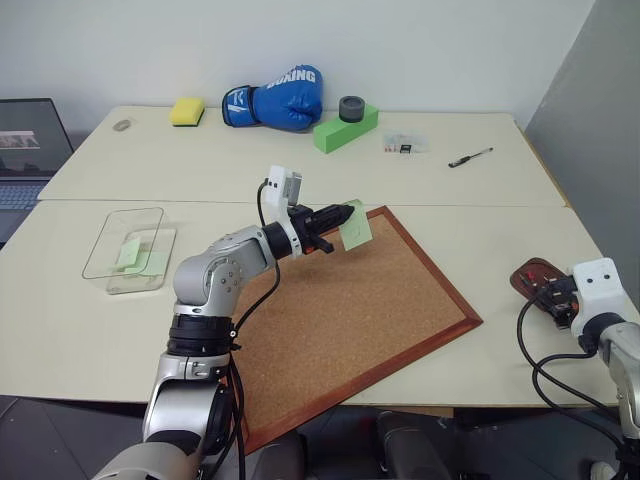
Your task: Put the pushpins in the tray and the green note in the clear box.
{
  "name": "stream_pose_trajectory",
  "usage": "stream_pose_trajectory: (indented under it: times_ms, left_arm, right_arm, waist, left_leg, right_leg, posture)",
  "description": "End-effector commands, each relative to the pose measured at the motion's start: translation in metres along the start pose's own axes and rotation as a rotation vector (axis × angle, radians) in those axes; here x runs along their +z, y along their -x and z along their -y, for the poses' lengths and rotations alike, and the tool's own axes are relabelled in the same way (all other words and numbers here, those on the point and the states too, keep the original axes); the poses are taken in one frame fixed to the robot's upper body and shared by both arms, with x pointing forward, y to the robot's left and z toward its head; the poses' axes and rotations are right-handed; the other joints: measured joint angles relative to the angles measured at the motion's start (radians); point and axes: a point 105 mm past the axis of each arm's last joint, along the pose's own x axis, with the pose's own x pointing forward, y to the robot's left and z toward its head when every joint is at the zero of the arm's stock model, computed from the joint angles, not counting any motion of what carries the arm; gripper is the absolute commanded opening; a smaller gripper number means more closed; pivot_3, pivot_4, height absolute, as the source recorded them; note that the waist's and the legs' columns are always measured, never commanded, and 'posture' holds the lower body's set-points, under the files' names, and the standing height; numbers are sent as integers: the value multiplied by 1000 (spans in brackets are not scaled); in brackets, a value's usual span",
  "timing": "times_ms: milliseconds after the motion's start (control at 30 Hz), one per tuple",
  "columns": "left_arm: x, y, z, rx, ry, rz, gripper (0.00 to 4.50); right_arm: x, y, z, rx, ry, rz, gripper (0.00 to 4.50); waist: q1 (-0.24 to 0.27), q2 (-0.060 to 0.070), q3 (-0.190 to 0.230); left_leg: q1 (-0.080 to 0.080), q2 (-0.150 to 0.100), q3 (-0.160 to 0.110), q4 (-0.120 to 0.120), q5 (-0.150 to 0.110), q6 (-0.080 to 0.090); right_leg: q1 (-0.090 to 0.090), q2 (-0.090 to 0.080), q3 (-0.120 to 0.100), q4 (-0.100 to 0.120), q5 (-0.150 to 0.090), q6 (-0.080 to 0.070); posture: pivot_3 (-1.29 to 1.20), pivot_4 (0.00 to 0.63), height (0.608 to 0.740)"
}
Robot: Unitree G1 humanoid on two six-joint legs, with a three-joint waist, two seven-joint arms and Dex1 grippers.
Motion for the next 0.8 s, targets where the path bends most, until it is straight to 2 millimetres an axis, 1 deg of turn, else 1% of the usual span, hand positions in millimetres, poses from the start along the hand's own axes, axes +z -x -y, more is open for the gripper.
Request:
stream_pose_trajectory:
  times_ms: [33, 100, 167, 233, 267, 400, 433, 500, 633, 700, 800]
  left_arm:
    - [17, -3, 9, -33, -63, 47, 0]
    - [19, -3, 7, -20, -68, 57, 0]
    - [22, -3, 4, 3, -82, 66, 0]
    - [28, 0, -2, 51, -119, 74, 0]
    - [33, 2, -6, 84, -153, 81, 0]
    - [58, 12, -14, 212, -276, 112, 0]
    - [67, 19, -17, 264, -318, 125, 0]
    - [82, 34, -21, 367, -412, 141, 0]
    - [100, 72, -37, 631, -563, 140, 0]
    - [104, 90, -43, 737, -588, 145, 0]
    - [99, 124, -57, 891, -620, 97, 0]
  right_arm:
    - [23, 7, 20, -76, 36, 84, 2694]
    - [39, 11, 26, -110, 99, 145, 2694]
    - [62, 14, 20, -84, 99, 245, 2694]
    - [85, 17, 0, 34, 94, 360, 2694]
    - [97, 19, -14, 114, 99, 415, 2694]
    - [130, 32, -63, 393, 97, 574, 2694]
    - [136, 36, -75, 469, 110, 595, 2694]
    - [142, 42, -97, 615, 144, 608, 2694]
    - [150, 52, -136, 872, 180, 619, 2694]
    - [155, 53, -151, 962, 192, 633, 2694]
    - [166, 52, -175, 1082, 199, 670, 2694]
  waist:
    - [0, 0, 0]
    - [0, 0, 0]
    - [-1, 0, 0]
    - [-4, 0, 0]
    - [-5, 0, 0]
    - [-8, 0, 0]
    - [-8, 0, 0]
    - [-7, 0, 0]
    - [-4, 0, 0]
    - [-4, 0, 0]
    - [-5, 0, 0]
  left_leg:
    - [0, 0, 0, 0, 0, 0]
    - [0, 0, 0, 0, 0, 0]
    - [0, 0, 0, 0, 0, 0]
    - [0, 0, 0, 0, 0, 0]
    - [0, 0, 0, 0, 0, 0]
    - [1, 1, 0, 0, 0, 0]
    - [1, 1, 0, 0, 0, 0]
    - [0, 1, 0, 0, 0, 0]
    - [-1, 1, 0, -1, 0, 0]
    - [-1, 1, -1, -1, 0, 0]
    - [0, 2, 0, 0, 0, 0]
  right_leg:
    - [0, 0, 0, 0, 0, 0]
    - [0, 0, 0, 0, 0, 0]
    - [0, 0, 0, 0, 0, 0]
    - [0, 0, 0, 0, 0, 0]
    - [0, 0, 0, 0, 0, 0]
    - [0, 2, 0, 0, 0, 0]
    - [0, 2, 0, 0, 0, 0]
    - [0, 1, 0, 0, 0, 0]
    - [-1, 1, 0, -2, 0, 0]
    - [0, 1, 0, -1, 0, 0]
    - [-1, 1, -1, -1, 0, 0]
  posture:
    - [0, 150, 740]
    - [0, 150, 740]
    - [0, 150, 740]
    - [0, 150, 740]
    - [0, 150, 740]
    - [0, 150, 740]
    - [0, 150, 740]
    - [0, 150, 740]
    - [0, 150, 740]
    - [0, 150, 740]
    - [0, 150, 740]
